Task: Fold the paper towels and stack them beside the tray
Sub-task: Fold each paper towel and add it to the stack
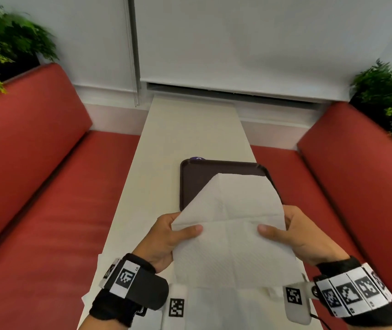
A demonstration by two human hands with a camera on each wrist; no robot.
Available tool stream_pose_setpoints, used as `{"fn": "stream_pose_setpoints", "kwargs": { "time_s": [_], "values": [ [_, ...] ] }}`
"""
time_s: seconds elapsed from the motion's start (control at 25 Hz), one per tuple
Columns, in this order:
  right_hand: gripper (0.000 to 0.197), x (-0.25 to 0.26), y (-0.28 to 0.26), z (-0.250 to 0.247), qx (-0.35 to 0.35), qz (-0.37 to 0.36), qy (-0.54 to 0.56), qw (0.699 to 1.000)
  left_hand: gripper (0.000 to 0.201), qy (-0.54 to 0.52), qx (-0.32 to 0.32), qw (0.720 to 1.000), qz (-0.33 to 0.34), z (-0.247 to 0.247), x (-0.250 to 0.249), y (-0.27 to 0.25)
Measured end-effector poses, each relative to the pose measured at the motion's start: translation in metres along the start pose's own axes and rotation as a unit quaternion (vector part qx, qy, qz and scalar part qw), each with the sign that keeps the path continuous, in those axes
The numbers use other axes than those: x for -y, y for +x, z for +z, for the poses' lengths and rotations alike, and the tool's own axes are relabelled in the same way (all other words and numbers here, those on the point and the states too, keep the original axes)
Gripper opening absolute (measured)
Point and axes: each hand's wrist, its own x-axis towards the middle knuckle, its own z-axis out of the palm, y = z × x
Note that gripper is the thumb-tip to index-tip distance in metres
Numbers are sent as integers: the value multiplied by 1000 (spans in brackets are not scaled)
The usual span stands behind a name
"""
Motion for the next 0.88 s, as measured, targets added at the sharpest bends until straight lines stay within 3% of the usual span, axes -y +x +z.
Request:
{"fn": "stream_pose_setpoints", "kwargs": {
  "time_s": [0.08, 0.32, 0.48, 0.6, 0.72, 0.8, 0.88],
  "values": [
    [23, 0, -3, -2, -29, -9, -14, 999, 33, -20, -5, 1000, 2, 4, -5, -1],
    [19, -8, 0, -10, -82, -29, 6, 996, 33, -49, -33, 998, 0, 13, -13, 7],
    [51, -15, 8, -18, -101, -70, 42, 992, 19, -42, -58, 997, 26, 15, -19, 13],
    [57, -23, 11, -24, -94, -78, 81, 989, 16, -23, -73, 996, 51, 15, -25, 15],
    [52, -25, 8, -25, -92, -56, 140, 984, 25, -10, -68, 995, 70, 22, -32, 14],
    [25, -24, 6, -25, -125, -41, 176, 976, 41, -32, -63, 995, 74, 26, -35, 15],
    [33, -25, 4, -25, -160, -22, 221, 962, 46, -44, -47, 995, 70, 30, -38, 14]
  ]
}}
